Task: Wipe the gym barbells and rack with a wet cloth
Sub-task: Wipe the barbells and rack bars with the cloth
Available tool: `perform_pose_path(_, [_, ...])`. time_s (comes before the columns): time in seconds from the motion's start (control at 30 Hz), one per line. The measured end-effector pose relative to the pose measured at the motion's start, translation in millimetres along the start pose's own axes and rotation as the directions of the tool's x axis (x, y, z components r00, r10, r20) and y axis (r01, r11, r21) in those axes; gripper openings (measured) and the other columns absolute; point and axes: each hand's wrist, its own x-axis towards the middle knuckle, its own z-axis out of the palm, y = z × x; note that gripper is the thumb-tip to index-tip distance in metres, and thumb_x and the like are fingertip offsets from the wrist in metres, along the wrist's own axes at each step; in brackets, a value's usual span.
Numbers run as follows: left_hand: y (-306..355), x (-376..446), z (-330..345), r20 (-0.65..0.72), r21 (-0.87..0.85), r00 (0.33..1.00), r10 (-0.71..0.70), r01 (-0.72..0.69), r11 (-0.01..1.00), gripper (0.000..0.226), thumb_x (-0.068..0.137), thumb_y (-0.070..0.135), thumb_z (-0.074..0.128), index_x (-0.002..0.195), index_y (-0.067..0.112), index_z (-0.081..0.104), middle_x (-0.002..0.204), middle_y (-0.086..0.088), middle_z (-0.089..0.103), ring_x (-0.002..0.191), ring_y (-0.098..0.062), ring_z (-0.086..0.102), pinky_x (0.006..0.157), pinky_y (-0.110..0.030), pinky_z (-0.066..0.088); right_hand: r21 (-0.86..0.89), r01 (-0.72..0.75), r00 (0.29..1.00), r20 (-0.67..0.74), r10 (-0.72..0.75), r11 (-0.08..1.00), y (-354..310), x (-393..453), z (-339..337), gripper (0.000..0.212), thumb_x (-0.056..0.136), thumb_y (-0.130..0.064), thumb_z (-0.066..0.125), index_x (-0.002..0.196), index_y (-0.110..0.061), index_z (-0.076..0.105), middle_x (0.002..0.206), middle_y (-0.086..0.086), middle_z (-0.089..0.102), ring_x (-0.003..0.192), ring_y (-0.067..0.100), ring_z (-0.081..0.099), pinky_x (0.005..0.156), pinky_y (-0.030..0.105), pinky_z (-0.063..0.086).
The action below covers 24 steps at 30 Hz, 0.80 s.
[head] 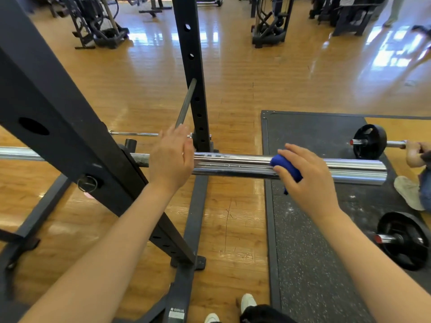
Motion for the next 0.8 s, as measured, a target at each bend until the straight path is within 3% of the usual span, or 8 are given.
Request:
perform_pose_path(0.13, [-8.0,-22.9,12.6,0.015,0.110,0.996,0.088,-0.089,0.990,0.050,0.095,0.024,0.030,0.129,-0.004,0.052,0.135,-0.021,0.052,0.131,-0.037,0.041,0.111,-0.047,0.026,-0.023,0.059,0.994,-0.091,-0.061,0.998,4.2,-16.6,13.0,0.036,0.088,-0.018,0.050,0.113,0.003,0.064,0.113,0.018,0.064,0.109,0.024,0.051,0.102,0.021,0.030])
perform_pose_path(0.23, [-9.8,-17.5,15.7,-0.018,0.143,0.996,0.089,-0.086,0.986,0.049,0.094,0.023,0.030,0.126,-0.006,0.055,0.127,-0.021,0.058,0.125,-0.038,0.048,0.108,-0.047,0.031,-0.039,0.110,0.982,-0.147,-0.115,0.993,6.8,-30.7,17.5,0.032,0.087,-0.010,0.048,0.110,0.006,0.065,0.115,0.021,0.063,0.114,0.028,0.049,0.108,0.023,0.028])
perform_pose_path(0.37, [-5.3,-2.1,12.4,0.057,0.137,0.998,0.020,-0.028,0.990,0.059,0.095,0.035,0.024,0.119,-0.005,0.060,0.116,-0.021,0.064,0.117,-0.040,0.054,0.102,-0.050,0.038,-0.036,0.126,0.977,-0.169,-0.130,0.991,7.0,-35.3,19.2,0.030,0.086,-0.007,0.048,0.106,0.005,0.068,0.114,0.021,0.064,0.111,0.028,0.050,0.105,0.025,0.032])
perform_pose_path(0.47, [0.7,8.1,-0.3,0.154,0.191,0.988,-0.005,-0.025,0.981,0.066,0.094,0.045,0.016,0.104,0.003,0.066,0.093,-0.016,0.068,0.094,-0.034,0.062,0.079,-0.040,0.047,-0.027,0.141,0.971,-0.193,-0.144,0.990,7.1,-39.0,22.4,0.029,0.086,-0.004,0.047,0.103,0.006,0.068,0.110,0.019,0.064,0.101,0.027,0.051,0.094,0.032,0.040])
perform_pose_path(0.57, [-1.5,28.0,2.8,0.317,0.241,0.942,-0.105,0.027,0.970,0.058,0.099,0.046,0.015,0.091,0.011,0.061,0.074,-0.005,0.057,0.068,-0.020,0.053,0.057,-0.030,0.036,-0.016,0.128,0.971,-0.204,-0.128,0.992,-2.9,-43.3,23.3,0.031,0.086,-0.003,0.044,0.101,0.008,0.068,0.104,0.013,0.060,0.090,0.024,0.047,0.080,0.035,0.043])
perform_pose_path(0.63, [-5.1,35.9,4.2,0.364,0.178,0.916,-0.172,0.112,0.978,0.057,0.098,0.047,0.014,0.096,0.013,0.060,0.083,-0.007,0.061,0.078,-0.023,0.055,0.064,-0.033,0.041,-0.005,0.086,0.970,-0.226,-0.085,0.996,-9.3,-35.4,17.0,0.031,0.085,-0.004,0.044,0.101,0.008,0.068,0.095,0.019,0.063,0.088,0.023,0.045,0.083,0.026,0.040])
perform_pose_path(0.7, [-6.4,28.4,2.2,0.207,0.107,0.975,-0.077,0.055,0.993,0.060,0.094,0.047,0.015,0.104,0.010,0.061,0.098,-0.012,0.065,0.096,-0.031,0.058,0.080,-0.041,0.044,0.012,0.044,0.966,-0.257,-0.039,0.999,-12.2,-16.1,7.8,0.029,0.085,-0.005,0.047,0.102,0.007,0.068,0.095,0.021,0.062,0.091,0.024,0.045,0.088,0.017,0.034])
perform_pose_path(0.8, [-6.6,-0.5,4.9,0.041,0.129,0.996,0.085,-0.090,0.988,0.056,0.094,0.034,0.025,0.126,-0.001,0.056,0.130,-0.019,0.056,0.127,-0.036,0.046,0.107,-0.047,0.031,-0.029,-0.004,0.986,-0.167,-0.001,1.000,-10.8,18.1,2.7,0.031,0.085,-0.015,0.053,0.106,0.001,0.068,0.101,0.017,0.063,0.097,0.024,0.047,0.085,0.029,0.033])
